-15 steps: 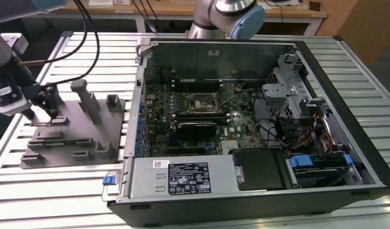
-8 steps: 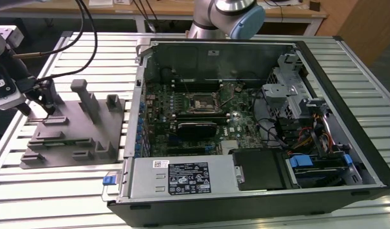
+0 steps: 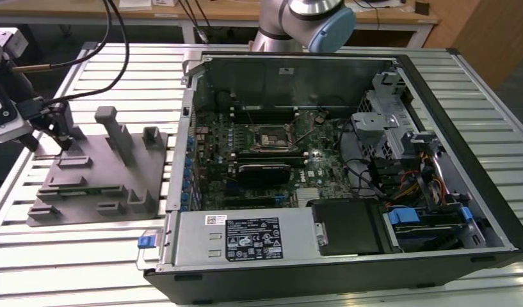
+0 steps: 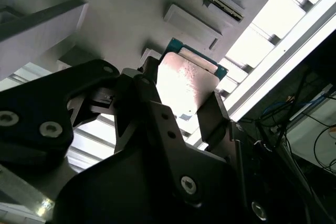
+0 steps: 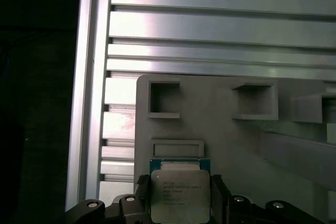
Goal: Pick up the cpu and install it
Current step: 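Pick up the cpu and move it towards the insertion slot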
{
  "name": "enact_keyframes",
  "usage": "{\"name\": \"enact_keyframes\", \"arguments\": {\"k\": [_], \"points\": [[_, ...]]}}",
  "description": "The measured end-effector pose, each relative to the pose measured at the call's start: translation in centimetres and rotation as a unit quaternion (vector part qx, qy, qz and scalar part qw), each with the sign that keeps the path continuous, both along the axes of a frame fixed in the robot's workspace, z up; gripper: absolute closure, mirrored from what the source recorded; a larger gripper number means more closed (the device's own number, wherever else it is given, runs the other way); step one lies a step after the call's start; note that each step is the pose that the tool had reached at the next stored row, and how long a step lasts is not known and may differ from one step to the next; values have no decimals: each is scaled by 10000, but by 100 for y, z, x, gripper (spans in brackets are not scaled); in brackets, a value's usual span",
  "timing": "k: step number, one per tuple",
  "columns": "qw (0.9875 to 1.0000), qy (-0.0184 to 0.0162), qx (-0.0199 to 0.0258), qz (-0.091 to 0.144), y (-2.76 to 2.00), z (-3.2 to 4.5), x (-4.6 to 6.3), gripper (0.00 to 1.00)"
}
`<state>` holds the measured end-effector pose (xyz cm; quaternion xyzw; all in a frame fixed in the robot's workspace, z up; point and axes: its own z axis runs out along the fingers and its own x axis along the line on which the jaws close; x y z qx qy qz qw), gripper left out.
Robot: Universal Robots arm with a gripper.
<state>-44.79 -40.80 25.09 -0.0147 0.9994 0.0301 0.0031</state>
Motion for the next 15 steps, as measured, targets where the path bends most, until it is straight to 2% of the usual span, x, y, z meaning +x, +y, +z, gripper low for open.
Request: {"name": "enact_keyframes", "arguments": {"k": [15], "points": [[10000,0,16,0,0,119,0,46]]}}
